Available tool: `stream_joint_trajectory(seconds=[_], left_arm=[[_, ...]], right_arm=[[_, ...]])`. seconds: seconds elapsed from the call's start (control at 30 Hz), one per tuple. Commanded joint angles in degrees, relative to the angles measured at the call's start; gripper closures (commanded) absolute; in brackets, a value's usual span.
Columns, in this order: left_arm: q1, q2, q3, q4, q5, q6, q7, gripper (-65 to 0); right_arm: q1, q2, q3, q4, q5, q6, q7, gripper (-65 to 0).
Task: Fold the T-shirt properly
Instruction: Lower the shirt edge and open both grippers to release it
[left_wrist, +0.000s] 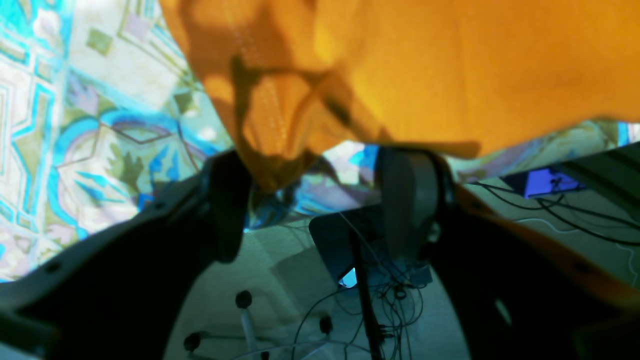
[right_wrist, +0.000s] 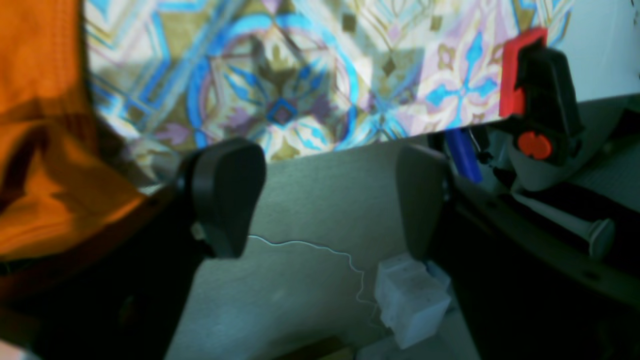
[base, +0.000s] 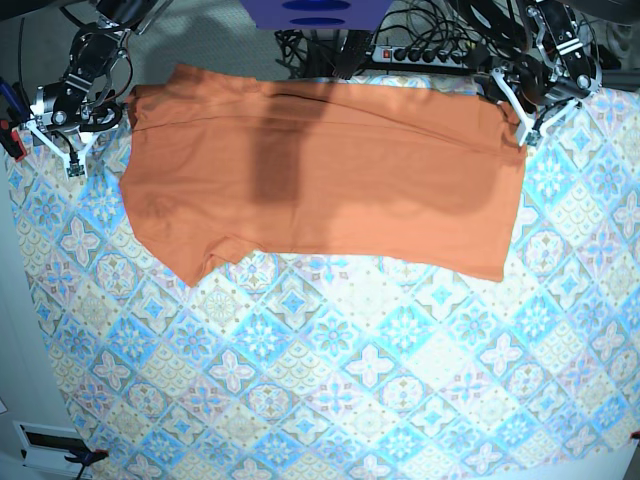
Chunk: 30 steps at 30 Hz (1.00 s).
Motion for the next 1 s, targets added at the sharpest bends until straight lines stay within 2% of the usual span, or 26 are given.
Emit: stream_joint_trajectory(seconds=[0.0,0.47,0.97], left_arm=[[0.19,-0.37,-0.26,0.03,0.23,0.14,0.24,-41.2],[4.32,-0.37,-0.43,4.07,-0.04,0.14,-0.02,-41.2],[4.15,-0.37,-0.52,4.34,0.05,0.14,0.33,-41.2]], right_arm=[[-0.43,0.68,0.05,0.81,-0.22,-0.34,0.39,-43.2],[-0.52,0.59,-0.04,0.81,-0.05,-0.34,0.48,-43.2],[-0.35,0.68,-0.12,0.81,-0.14,-0.34,0.48,-43.2]])
